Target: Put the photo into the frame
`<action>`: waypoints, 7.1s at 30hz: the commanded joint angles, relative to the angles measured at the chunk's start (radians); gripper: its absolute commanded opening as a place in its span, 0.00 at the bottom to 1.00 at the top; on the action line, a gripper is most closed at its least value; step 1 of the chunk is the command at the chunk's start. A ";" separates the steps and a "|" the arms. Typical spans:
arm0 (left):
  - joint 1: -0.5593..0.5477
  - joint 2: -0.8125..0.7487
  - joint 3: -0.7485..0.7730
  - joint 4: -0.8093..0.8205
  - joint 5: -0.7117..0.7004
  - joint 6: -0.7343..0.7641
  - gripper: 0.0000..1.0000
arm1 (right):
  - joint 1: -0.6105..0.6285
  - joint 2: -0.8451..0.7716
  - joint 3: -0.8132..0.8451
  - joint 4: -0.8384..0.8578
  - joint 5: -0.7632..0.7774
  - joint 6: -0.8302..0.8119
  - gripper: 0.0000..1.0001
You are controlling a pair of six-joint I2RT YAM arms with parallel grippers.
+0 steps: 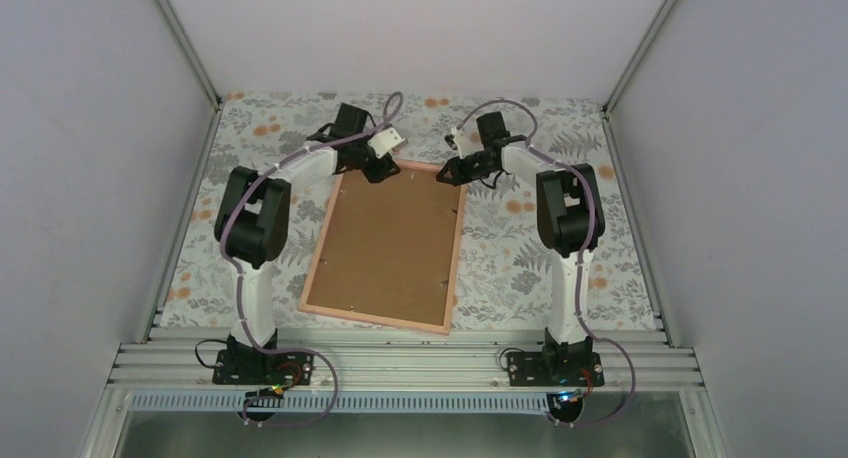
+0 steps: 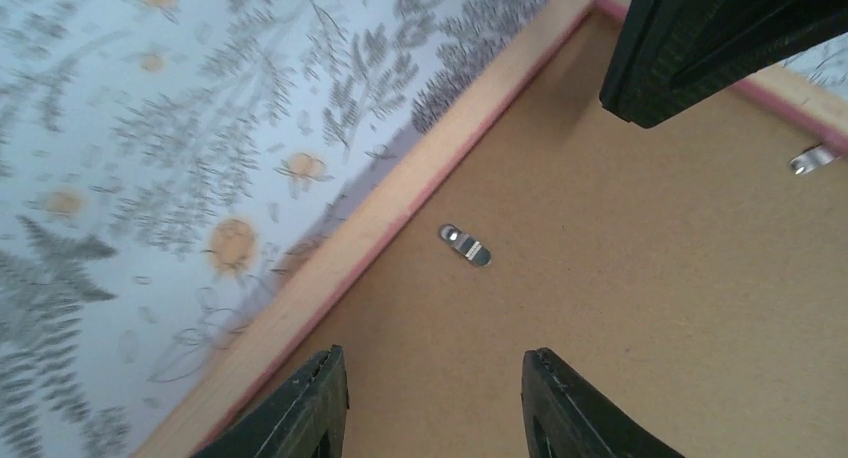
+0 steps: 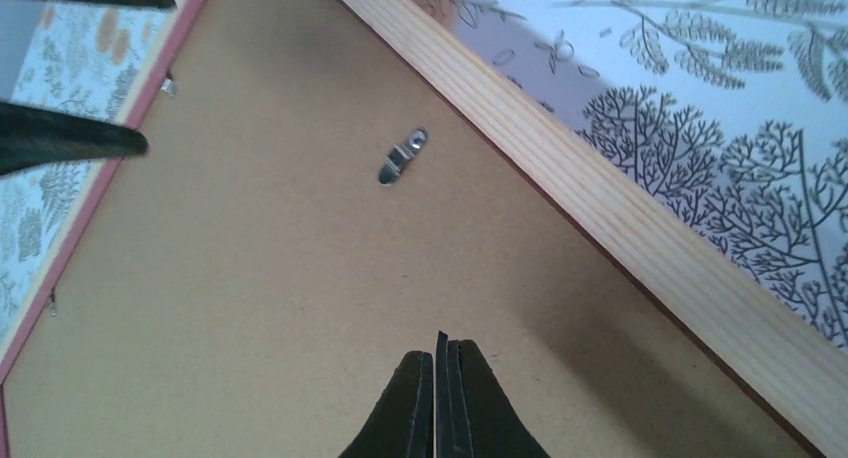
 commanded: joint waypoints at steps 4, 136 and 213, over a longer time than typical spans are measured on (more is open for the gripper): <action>-0.070 0.066 -0.040 0.126 -0.165 0.058 0.44 | 0.011 0.041 -0.050 0.069 0.047 0.042 0.04; -0.102 0.475 0.644 -0.273 -0.160 0.110 0.47 | -0.024 0.045 -0.160 0.073 0.050 0.013 0.04; -0.682 -0.651 -0.550 -0.151 -0.212 0.133 0.02 | -0.290 -0.444 -0.780 0.370 -0.387 0.498 0.98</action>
